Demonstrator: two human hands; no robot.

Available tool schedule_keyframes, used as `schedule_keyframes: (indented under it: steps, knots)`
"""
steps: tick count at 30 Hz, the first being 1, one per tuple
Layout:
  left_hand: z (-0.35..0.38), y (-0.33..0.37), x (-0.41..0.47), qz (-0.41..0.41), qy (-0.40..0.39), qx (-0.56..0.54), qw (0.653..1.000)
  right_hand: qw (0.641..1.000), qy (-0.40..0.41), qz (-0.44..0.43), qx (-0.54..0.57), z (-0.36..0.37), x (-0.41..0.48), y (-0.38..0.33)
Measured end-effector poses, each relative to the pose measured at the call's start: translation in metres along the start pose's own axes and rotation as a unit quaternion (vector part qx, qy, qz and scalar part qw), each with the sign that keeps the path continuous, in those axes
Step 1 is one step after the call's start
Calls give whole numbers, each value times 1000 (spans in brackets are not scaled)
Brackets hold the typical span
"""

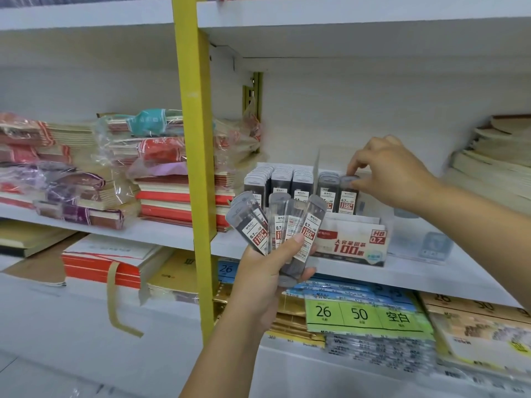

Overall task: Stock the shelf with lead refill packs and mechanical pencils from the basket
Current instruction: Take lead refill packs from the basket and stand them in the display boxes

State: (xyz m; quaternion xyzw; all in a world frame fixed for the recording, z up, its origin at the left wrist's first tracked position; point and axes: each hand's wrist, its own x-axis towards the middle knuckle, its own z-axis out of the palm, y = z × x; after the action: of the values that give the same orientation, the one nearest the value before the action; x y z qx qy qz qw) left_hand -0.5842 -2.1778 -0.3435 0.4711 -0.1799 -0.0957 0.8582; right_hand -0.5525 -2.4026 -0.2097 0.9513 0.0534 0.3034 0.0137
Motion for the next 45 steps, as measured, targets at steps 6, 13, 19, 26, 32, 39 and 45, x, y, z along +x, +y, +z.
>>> schedule_keyframes:
  steps: [6,13,19,26,32,39,45]
  knots:
    - [4,2,-3,-4,-29,1,1000,987,59,-4,152,-11,-42,-34]
    - [13,3,-8,-10,-46,21,999,862,-75,117,487,-3,-74,-53]
    - [6,3,-4,-8,-8,27,1000,817,66,122,560,-23,-53,-24]
    - [3,2,-2,1,17,41,999,963,109,14,247,-23,-22,-1]
    - [7,-1,-3,-14,12,46,999,979,47,9,198,-2,-12,3]
    - [10,-2,-2,-23,12,35,999,998,62,-11,14,12,-10,6]
    - [9,2,-2,-22,-5,17,1000,997,68,-3,-23,10,-18,-1]
